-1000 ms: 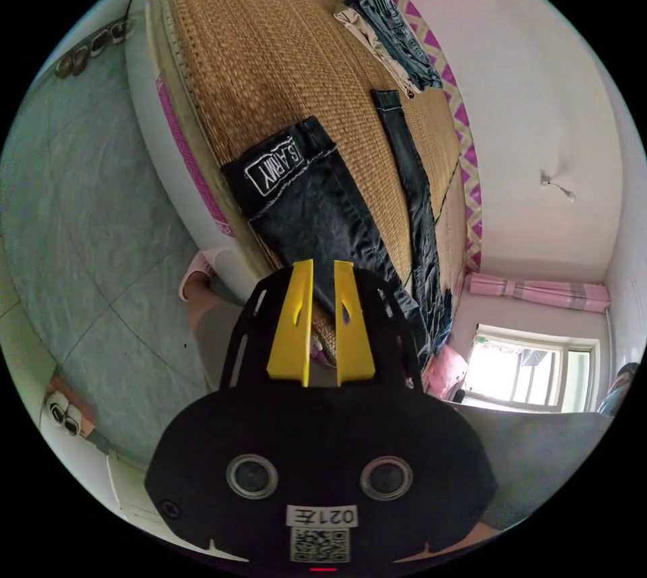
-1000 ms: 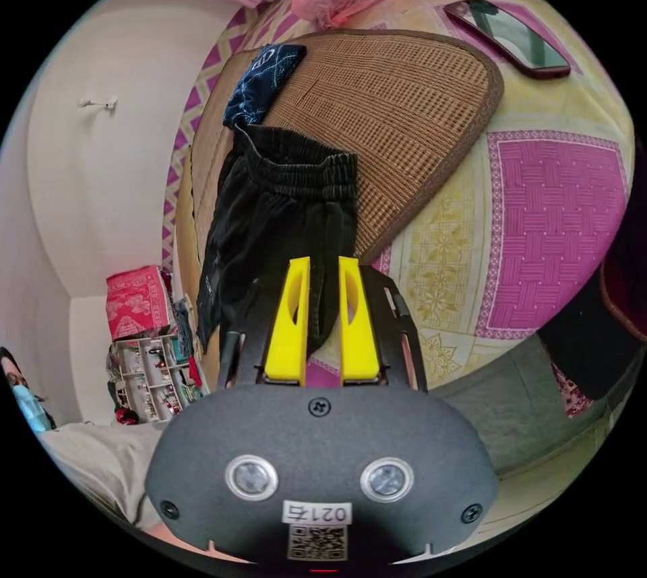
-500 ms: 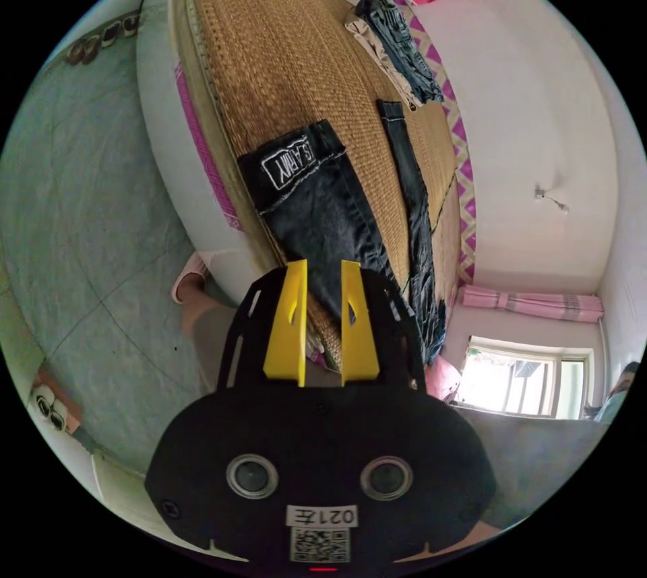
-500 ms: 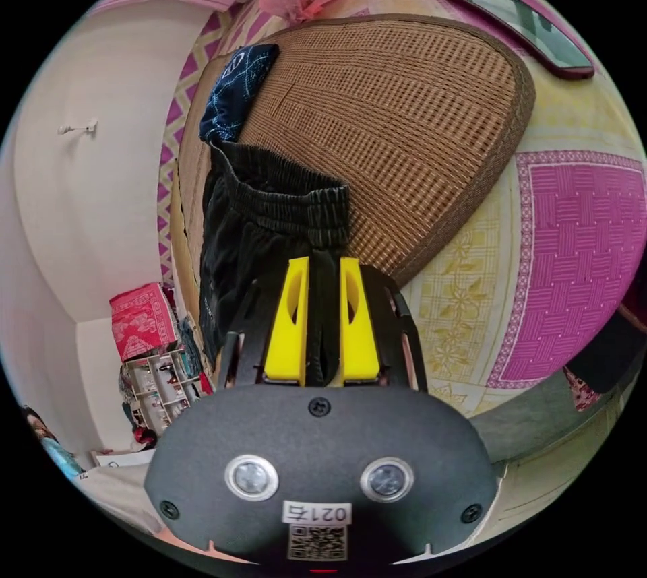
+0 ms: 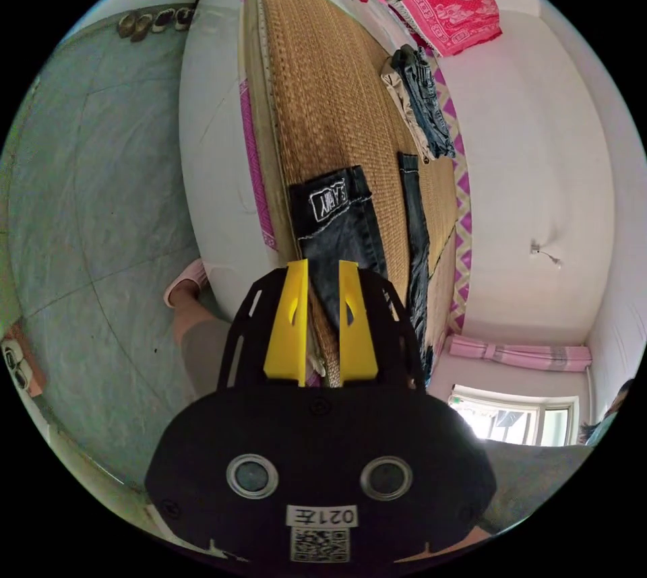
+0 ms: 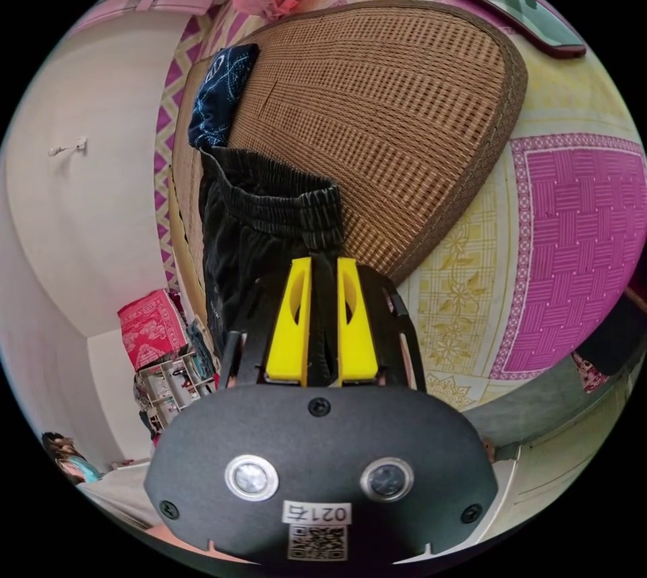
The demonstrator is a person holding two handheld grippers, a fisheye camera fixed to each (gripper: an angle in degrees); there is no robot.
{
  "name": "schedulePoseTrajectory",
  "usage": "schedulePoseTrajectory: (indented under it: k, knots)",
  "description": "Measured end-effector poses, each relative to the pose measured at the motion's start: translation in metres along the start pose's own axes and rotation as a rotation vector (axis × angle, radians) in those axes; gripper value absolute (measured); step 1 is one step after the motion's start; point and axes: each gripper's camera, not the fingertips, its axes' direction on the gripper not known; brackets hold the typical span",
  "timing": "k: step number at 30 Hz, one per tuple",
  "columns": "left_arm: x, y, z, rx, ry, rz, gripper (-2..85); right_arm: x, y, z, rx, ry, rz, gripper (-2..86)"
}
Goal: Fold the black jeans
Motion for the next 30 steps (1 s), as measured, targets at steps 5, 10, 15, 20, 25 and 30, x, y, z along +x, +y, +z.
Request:
schedulePoseTrajectory:
  k: [5, 10, 15, 20, 25, 30]
  knots:
    - [0.002, -0.003, 0.011, -0.032, 0.062, 0.015, 7.3, -0.005, -0.007, 0.003, -0.009, 0.001, 0.005, 6.5]
    - [0.005, -0.006, 0.007, -0.02, 0.087, -0.02, 6.5, -0.015, -0.013, 0.006, -0.008, 0.009, 0.009, 6.5]
    - [0.024, -0.017, 0.002, -0.036, 0.124, 0.03, 6.3, -0.027, -0.019, 0.009, -0.012, 0.013, 0.007, 6.4]
    - [0.039, -0.034, 0.005, -0.05, 0.154, 0.03, 5.1, -0.04, -0.024, 0.011, -0.007, 0.006, 0.011, 6.3]
    - [0.06, -0.054, -0.001, -0.047, 0.111, 0.033, -0.3, -0.056, -0.027, 0.013, 0.007, -0.015, 0.04, 5.6]
    - [0.104, -0.078, -0.015, -0.093, 0.101, 0.069, -0.9, -0.078, -0.032, 0.012, -0.001, -0.049, 0.054, 3.1]
